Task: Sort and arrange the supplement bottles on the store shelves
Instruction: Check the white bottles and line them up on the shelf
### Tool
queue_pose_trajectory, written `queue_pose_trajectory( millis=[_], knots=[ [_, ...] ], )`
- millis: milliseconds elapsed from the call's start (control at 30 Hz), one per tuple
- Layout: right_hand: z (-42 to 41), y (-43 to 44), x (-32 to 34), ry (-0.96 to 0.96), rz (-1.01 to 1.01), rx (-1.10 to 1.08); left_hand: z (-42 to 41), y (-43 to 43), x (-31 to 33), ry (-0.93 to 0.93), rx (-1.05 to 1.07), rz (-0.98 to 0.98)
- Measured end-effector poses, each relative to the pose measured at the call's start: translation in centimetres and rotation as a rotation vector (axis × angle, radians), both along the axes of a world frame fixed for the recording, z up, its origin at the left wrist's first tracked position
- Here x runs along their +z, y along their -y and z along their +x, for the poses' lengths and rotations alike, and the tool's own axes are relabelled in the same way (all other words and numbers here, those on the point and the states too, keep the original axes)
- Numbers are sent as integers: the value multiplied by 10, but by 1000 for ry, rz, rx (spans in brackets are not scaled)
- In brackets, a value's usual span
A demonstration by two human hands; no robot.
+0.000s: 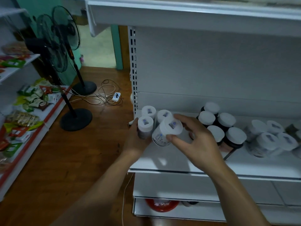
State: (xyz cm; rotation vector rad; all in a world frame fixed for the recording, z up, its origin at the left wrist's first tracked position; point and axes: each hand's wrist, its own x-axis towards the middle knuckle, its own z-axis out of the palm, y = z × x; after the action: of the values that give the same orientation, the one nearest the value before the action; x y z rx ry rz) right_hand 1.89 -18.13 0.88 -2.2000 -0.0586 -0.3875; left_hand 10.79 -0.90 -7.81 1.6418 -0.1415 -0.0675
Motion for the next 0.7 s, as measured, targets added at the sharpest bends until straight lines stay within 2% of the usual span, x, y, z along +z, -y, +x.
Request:
queue_pose_trajectory(
  millis=[67,167,233,433,533,700],
  knots=[
    [-3,-2,-4,-25,-6,11,-11,-7,5,-55,4,10],
    [-9,-5,-9,-50,-19,23,-39,-22,10,-11,133,184],
    [-13,-8,-11,-60,-21,39,-62,-30,14,32,148,132],
    [-25,-25,-6,50,-7,118,-97,-30,31,147,-125,224],
    [-35,-34,0,149,-53,172,-96,-24,40,142,-77,186],
    [-44,-36,6,323,-112,208,-95,-20,49,237,-110,71]
  ],
)
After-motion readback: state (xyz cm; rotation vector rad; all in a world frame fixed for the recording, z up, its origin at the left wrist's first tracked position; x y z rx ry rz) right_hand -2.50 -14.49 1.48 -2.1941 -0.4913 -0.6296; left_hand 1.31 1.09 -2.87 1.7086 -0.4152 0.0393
